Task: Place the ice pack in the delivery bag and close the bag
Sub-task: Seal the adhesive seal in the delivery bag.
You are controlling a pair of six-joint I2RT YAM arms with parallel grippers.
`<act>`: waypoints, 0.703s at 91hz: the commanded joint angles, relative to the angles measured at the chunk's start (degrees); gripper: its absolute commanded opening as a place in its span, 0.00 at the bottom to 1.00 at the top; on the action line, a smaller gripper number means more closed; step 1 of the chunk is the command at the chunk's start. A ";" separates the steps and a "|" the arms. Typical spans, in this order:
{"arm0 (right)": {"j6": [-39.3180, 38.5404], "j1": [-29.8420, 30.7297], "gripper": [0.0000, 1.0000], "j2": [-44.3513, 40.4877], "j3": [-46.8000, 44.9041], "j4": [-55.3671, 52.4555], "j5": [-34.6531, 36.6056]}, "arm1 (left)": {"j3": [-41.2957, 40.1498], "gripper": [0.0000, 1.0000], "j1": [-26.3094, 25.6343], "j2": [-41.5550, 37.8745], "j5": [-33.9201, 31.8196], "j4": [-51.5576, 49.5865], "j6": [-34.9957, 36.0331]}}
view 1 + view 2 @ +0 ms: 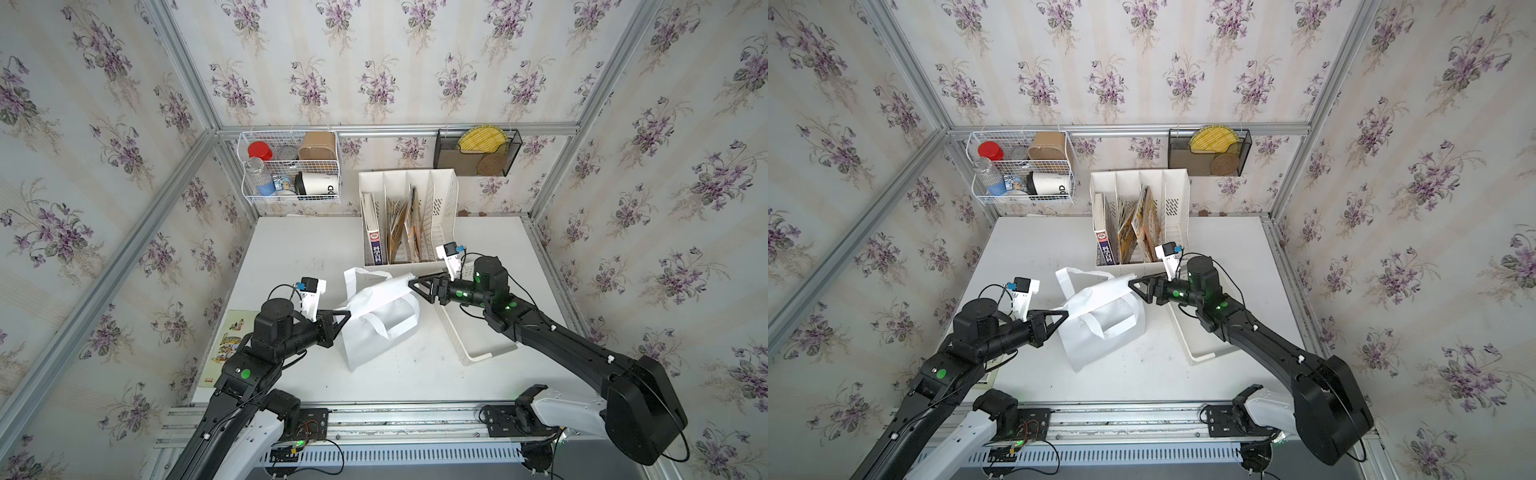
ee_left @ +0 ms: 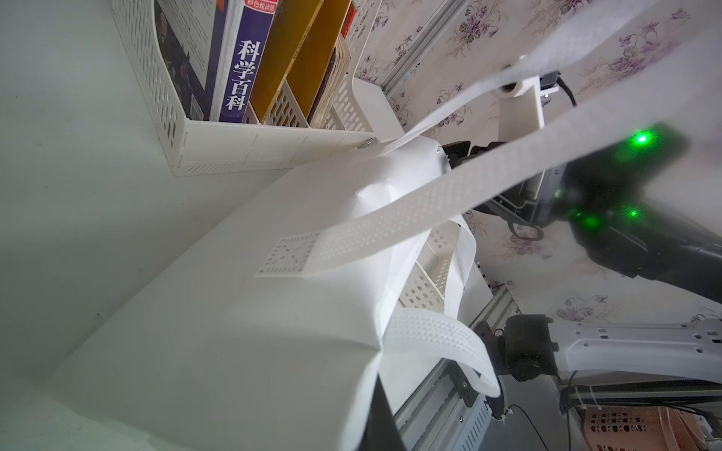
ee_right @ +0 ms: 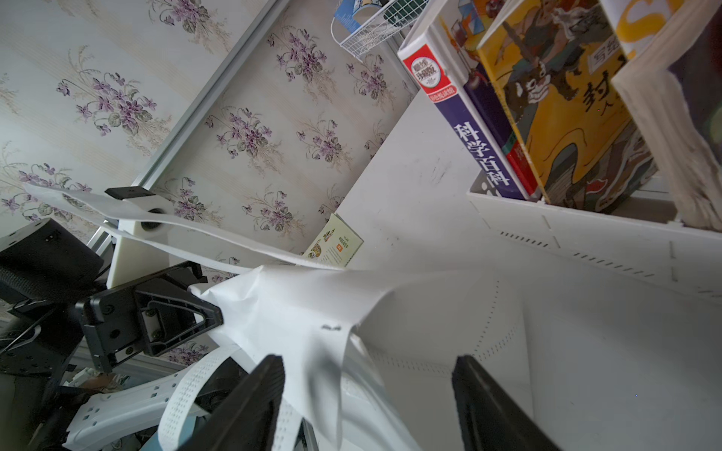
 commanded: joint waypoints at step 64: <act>1.56 -0.06 0.53 4.33 -3.49 17.72 -7.25 | 0.21 0.00 0.00 0.70 0.66 -3.96 0.92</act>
